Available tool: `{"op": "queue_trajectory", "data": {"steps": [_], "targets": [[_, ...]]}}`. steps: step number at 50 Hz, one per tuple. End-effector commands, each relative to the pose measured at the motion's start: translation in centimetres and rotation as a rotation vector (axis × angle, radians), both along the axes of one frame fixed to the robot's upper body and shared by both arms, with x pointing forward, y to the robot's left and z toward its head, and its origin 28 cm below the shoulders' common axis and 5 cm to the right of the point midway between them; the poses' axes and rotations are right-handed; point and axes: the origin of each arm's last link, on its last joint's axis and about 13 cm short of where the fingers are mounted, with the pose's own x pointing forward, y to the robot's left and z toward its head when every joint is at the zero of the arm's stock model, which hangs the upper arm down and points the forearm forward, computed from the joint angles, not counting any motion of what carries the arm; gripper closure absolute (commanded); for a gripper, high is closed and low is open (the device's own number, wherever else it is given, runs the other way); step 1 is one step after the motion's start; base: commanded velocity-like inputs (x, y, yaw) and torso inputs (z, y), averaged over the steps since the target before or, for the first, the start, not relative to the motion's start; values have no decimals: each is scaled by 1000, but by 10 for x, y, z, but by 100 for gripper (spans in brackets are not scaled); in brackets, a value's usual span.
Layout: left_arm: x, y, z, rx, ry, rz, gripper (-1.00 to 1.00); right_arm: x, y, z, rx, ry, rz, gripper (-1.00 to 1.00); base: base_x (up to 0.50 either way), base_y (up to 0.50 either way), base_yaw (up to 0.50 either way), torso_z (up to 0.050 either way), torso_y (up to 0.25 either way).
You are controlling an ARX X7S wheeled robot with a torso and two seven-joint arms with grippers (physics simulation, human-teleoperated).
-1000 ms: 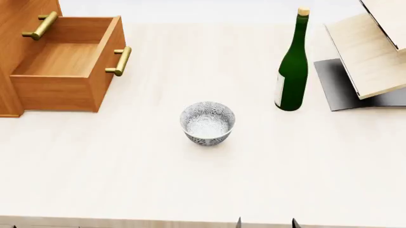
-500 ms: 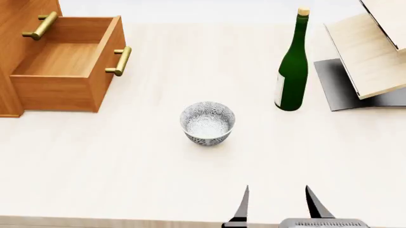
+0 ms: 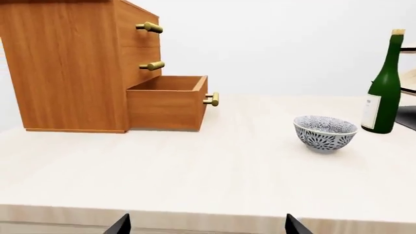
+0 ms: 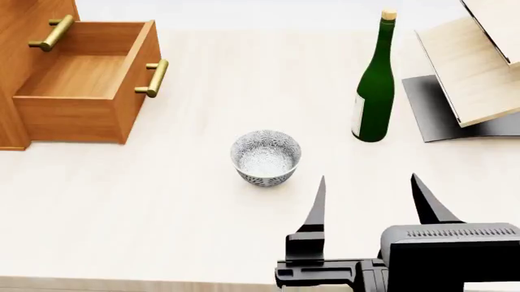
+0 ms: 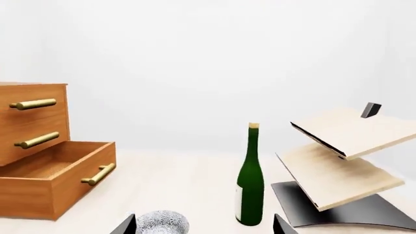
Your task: Put the bowl in the bottom drawer of the cabinet and close it.
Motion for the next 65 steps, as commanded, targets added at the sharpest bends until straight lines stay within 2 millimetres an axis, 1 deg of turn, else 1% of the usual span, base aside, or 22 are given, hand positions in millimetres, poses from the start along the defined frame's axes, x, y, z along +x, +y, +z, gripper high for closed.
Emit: {"op": "queue_trajectory", "data": {"steps": [1, 7, 13, 23, 65], "targets": [[-3, 0, -2, 2, -19, -1, -100, -1, 3, 16, 3, -32, 13, -100, 0, 0, 0, 0, 0], [-3, 0, -2, -12, -15, -17, -100, 2, 2, 20, 25, -38, -3, -100, 0, 0, 0, 0, 0], [-4, -1, -1, -9, -12, -24, -100, 2, 3, 22, 10, -61, 1, -100, 0, 0, 0, 0, 0], [-4, 0, -2, -16, -10, -33, -100, 1, 4, 20, -16, -71, 13, -100, 0, 136, 0, 0, 0], [-4, -1, -1, -17, -12, -33, -100, 3, 2, 20, 2, -62, 17, -100, 0, 260, 0, 0, 0]]}}
